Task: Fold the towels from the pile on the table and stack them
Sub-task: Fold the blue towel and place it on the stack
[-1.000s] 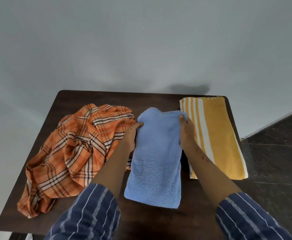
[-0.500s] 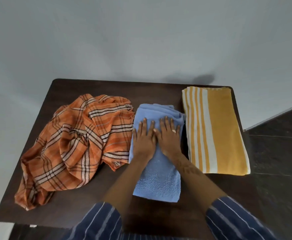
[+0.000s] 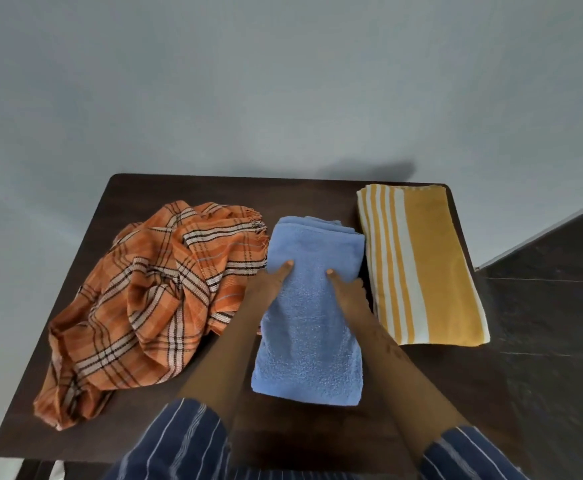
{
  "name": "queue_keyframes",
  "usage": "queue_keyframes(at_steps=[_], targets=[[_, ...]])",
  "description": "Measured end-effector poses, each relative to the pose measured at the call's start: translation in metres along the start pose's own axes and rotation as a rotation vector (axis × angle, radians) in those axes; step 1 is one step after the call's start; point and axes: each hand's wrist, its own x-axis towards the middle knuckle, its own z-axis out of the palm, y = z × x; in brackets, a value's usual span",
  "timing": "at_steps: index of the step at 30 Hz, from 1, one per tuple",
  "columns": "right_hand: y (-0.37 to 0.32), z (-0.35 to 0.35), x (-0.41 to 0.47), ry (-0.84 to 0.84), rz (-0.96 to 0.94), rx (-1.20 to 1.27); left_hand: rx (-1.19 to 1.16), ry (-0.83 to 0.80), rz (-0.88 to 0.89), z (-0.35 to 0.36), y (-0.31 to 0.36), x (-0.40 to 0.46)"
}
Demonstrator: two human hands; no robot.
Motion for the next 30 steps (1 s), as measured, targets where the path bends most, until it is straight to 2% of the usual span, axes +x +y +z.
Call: queue_keyframes(at_steps=[3,6,9,12,16,20,22,24,27,30], targets=[[-0.002,-0.015,-0.006,-0.222,0.035,0.258,-0.071,-0.063,0.012,-0.005,0.000,-0.010],[-0.017,-0.035,-0.021,-0.351,0.028,0.232,-0.302,-0.140,-0.034,-0.019,0.004,-0.021],[-0.043,-0.062,-0.042,-0.371,-0.011,0.234,-0.588,-0.309,-0.002,-0.033,0.018,-0.041],[-0.070,-0.097,-0.059,-0.416,-0.081,0.384,-0.779,-0.430,0.074,-0.035,0.041,-0.062],[-0.101,-0.152,-0.069,-0.322,-0.205,0.436,-0.897,-0.505,0.236,-0.010,0.084,-0.091],[-0.123,-0.211,-0.065,-0.148,-0.272,0.320,-0.896,-0.541,0.256,0.035,0.133,-0.095],[-0.121,-0.235,-0.054,-0.144,-0.269,0.302,-0.879,-0.523,0.272,0.059,0.149,-0.088],[-0.118,-0.247,-0.039,-0.168,-0.264,0.285,-0.837,-0.430,0.266,0.078,0.155,-0.077],[-0.107,-0.258,-0.008,-0.127,-0.181,0.137,-0.616,-0.243,0.157,0.107,0.156,-0.054],[-0.064,-0.250,0.055,-0.188,-0.093,-0.001,-0.448,-0.234,-0.024,0.127,0.144,-0.059]])
